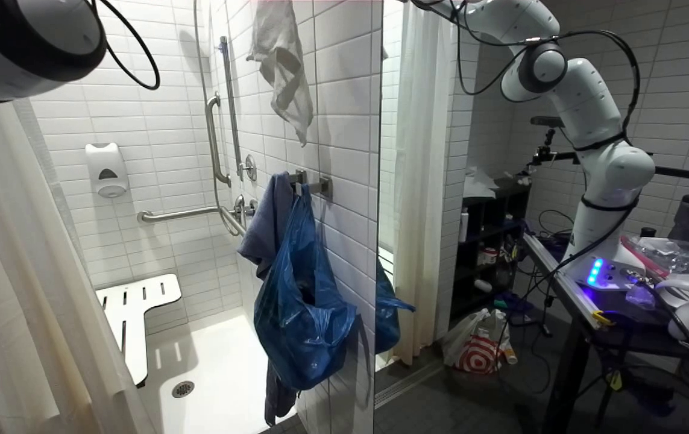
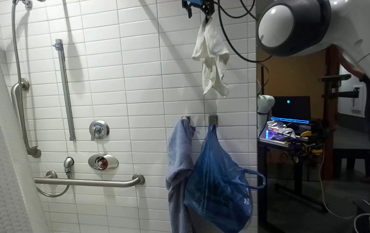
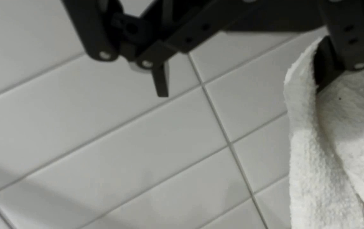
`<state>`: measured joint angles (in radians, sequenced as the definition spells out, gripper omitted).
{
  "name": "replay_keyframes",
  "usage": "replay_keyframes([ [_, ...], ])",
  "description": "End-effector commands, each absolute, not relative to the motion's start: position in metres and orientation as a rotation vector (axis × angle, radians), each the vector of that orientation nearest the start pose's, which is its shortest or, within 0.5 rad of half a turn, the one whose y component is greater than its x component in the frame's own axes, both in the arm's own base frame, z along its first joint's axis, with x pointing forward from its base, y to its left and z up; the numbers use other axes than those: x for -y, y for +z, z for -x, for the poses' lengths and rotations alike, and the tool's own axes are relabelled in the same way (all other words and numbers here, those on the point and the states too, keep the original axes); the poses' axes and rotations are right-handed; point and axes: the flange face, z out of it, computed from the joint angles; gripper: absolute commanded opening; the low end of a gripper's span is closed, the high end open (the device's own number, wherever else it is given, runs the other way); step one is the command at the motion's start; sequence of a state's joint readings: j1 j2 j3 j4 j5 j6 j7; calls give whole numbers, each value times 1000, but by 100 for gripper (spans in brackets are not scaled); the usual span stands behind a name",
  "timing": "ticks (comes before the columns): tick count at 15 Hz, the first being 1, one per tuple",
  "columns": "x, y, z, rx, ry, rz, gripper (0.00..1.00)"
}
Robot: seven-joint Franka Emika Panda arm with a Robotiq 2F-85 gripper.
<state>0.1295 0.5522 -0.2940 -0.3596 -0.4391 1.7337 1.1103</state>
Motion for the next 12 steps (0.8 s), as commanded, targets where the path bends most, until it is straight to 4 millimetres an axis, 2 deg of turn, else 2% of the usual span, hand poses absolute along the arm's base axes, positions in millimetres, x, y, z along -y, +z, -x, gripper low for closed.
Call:
replay_keyframes([
  [1, 29, 868, -601, -1683, -1433, 2385, 100],
  [12, 54, 836, -605, -1602, -1116, 2615, 100],
])
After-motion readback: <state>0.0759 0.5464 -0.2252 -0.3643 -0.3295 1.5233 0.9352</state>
